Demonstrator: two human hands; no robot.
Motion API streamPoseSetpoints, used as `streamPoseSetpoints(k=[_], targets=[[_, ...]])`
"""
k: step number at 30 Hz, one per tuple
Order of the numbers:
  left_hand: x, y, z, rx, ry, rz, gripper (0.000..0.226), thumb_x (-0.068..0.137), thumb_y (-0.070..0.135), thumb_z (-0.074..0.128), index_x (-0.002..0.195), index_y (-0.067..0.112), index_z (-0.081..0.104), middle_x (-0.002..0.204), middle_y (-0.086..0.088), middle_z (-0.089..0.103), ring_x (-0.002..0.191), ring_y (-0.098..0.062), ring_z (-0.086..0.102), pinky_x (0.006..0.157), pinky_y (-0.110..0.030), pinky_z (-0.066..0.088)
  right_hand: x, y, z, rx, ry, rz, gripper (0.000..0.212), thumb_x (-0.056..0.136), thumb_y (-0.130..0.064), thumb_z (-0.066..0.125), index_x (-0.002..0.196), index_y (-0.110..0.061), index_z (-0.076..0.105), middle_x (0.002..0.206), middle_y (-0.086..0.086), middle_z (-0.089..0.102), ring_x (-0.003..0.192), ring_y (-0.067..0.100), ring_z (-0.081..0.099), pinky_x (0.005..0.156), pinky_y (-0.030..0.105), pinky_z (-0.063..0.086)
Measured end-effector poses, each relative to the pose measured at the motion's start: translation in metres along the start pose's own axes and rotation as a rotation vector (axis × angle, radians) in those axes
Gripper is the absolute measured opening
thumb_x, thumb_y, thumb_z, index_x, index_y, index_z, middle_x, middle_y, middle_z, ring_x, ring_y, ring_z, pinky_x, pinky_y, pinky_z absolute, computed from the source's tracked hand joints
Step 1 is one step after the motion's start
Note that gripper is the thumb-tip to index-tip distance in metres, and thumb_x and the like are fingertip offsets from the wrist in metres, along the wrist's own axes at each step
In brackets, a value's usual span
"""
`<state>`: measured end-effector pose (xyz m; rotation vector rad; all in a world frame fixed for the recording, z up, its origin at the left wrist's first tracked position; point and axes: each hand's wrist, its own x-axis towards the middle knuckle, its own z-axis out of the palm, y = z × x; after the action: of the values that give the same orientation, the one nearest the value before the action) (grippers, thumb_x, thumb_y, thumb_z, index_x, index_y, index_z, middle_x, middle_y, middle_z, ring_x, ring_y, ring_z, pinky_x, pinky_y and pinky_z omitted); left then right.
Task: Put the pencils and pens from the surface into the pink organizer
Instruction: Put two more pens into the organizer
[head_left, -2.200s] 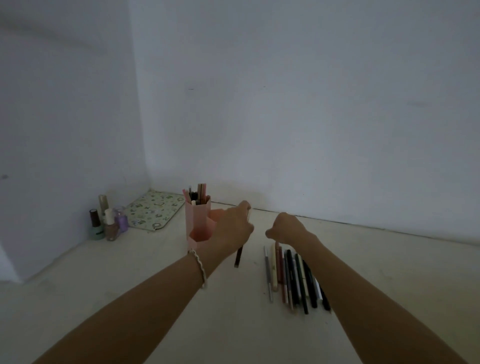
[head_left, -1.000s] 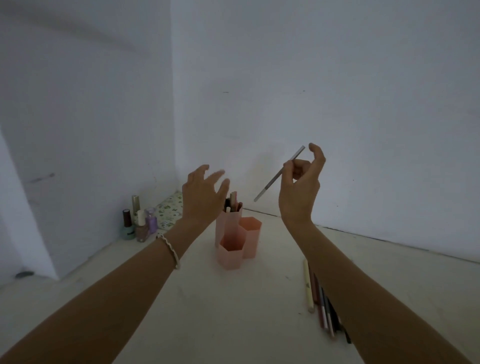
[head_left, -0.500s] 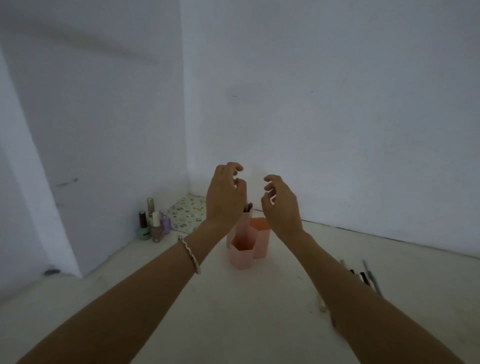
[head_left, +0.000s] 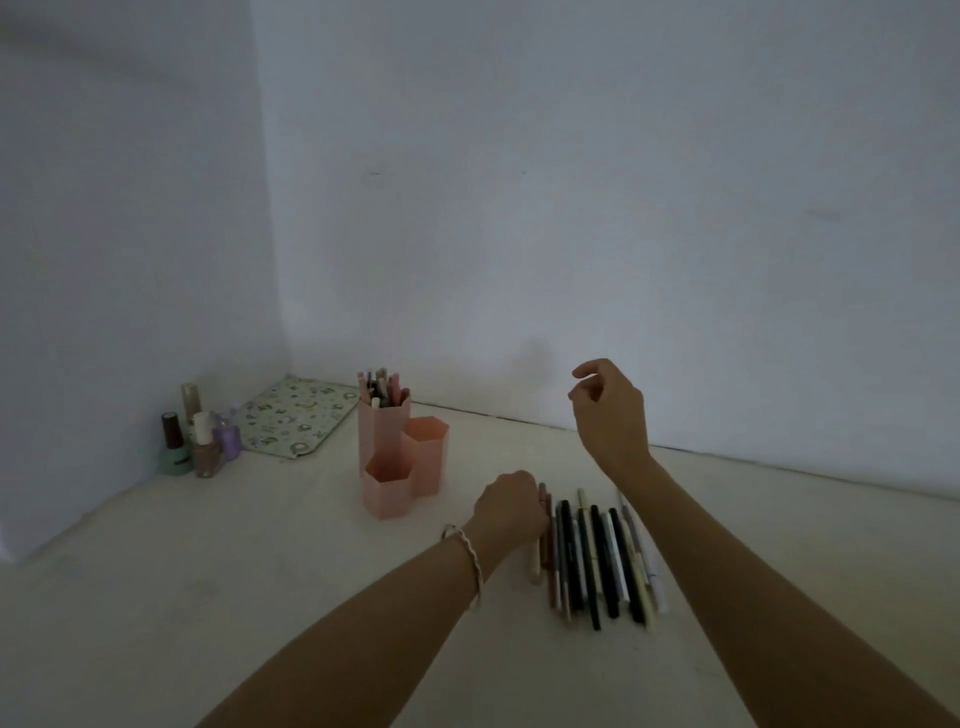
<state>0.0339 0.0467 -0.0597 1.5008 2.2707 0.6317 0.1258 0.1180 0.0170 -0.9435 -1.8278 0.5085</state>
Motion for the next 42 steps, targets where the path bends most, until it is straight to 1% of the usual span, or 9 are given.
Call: streamPoseSetpoints(k=[6,10,15,20,28,33,37,40,42], targets=[[0.005,0.001,0.008,0.031,0.073,-0.046,0.035,0.099,0.034,0.044,0.117,0.004,0.047,0.117,-0.014,0.059,0.104,-0.029,0.060,0.081,-0.034,0.048,-0.007,0.014,0.004,0.002,-0.041,0.044,0.021,0.091,-0.004,0.046,0.098,-0.020,0.058,0.078,0.012,0.068,0.050,0.013,0.049,0.051,0.027,0.045],[0.008,0.001,-0.011,0.070,0.128,-0.019,0.039,0.091,0.026,0.058,0.121,0.007,0.042,0.116,-0.012,0.059,0.103,-0.029,0.061,0.082,-0.036,0.052,-0.009,0.021,0.018,-0.060,-0.079,0.089,0.016,0.089,-0.007,0.049,0.093,-0.018,0.060,0.072,0.002,0.063,0.052,0.010,0.050,0.052,0.024,0.043],[0.011,-0.006,-0.080,-0.112,0.335,0.163,0.064,0.084,0.014,0.061,0.141,0.017,0.033,0.103,-0.014,0.063,0.092,-0.030,0.063,0.076,-0.038,0.052,-0.011,0.037,0.046,-0.445,-0.393,0.316,0.021,0.082,-0.018,0.053,0.065,-0.007,0.050,0.068,0.005,0.057,0.072,0.023,0.056,0.061,0.025,0.042],[0.004,-0.023,-0.121,-0.293,0.575,0.276,0.063,0.083,0.010,0.059,0.140,0.027,0.039,0.089,-0.007,0.058,0.075,-0.019,0.059,0.063,-0.030,0.050,-0.027,0.048,0.072,-0.649,-0.517,0.382,0.025,0.084,-0.036,0.056,0.074,-0.013,0.051,0.084,0.004,0.056,0.100,0.028,0.054,0.074,0.030,0.040],[0.010,-0.080,-0.191,-0.530,0.989,0.279,0.069,0.084,0.003,0.062,0.143,0.027,0.035,0.094,-0.002,0.059,0.078,-0.016,0.065,0.065,-0.028,0.059,0.023,-0.009,0.071,-0.053,-0.194,0.285,0.029,0.098,-0.027,0.047,0.082,-0.003,0.053,0.064,0.003,0.053,0.061,0.021,0.054,0.048,0.024,0.036],[0.012,-0.108,-0.177,-0.472,0.936,0.249,0.061,0.086,0.004,0.062,0.138,0.027,0.040,0.098,-0.004,0.058,0.079,-0.016,0.065,0.065,-0.029,0.060,0.028,-0.059,0.067,0.405,0.116,0.133,0.010,0.098,-0.020,0.048,0.102,-0.011,0.051,0.074,0.004,0.066,0.064,0.010,0.063,0.058,0.014,0.049],[0.012,-0.116,-0.169,-0.325,0.961,0.330,0.057,0.084,0.001,0.064,0.130,0.028,0.044,0.095,-0.001,0.060,0.077,-0.011,0.063,0.067,-0.032,0.060,0.023,-0.081,0.073,0.493,0.187,0.034,0.012,0.099,-0.021,0.047,0.110,-0.016,0.051,0.078,0.002,0.069,0.071,0.008,0.066,0.061,0.007,0.047],[0.012,-0.118,-0.164,-0.244,0.867,0.358,0.072,0.083,0.002,0.065,0.140,0.033,0.034,0.088,0.000,0.061,0.073,-0.012,0.063,0.068,-0.028,0.058,0.019,-0.090,0.077,0.547,0.209,-0.016,0.011,0.099,-0.021,0.048,0.110,-0.021,0.048,0.081,0.002,0.070,0.074,0.006,0.066,0.066,0.011,0.050],[0.012,-0.118,-0.163,-0.023,0.856,0.337,0.058,0.085,0.011,0.065,0.137,0.028,0.044,0.087,0.002,0.065,0.081,-0.017,0.063,0.078,-0.032,0.054,0.016,-0.094,0.079,0.568,0.223,-0.051,0.010,0.098,-0.021,0.049,0.108,-0.024,0.047,0.080,0.001,0.071,0.074,0.007,0.067,0.069,0.016,0.052]])
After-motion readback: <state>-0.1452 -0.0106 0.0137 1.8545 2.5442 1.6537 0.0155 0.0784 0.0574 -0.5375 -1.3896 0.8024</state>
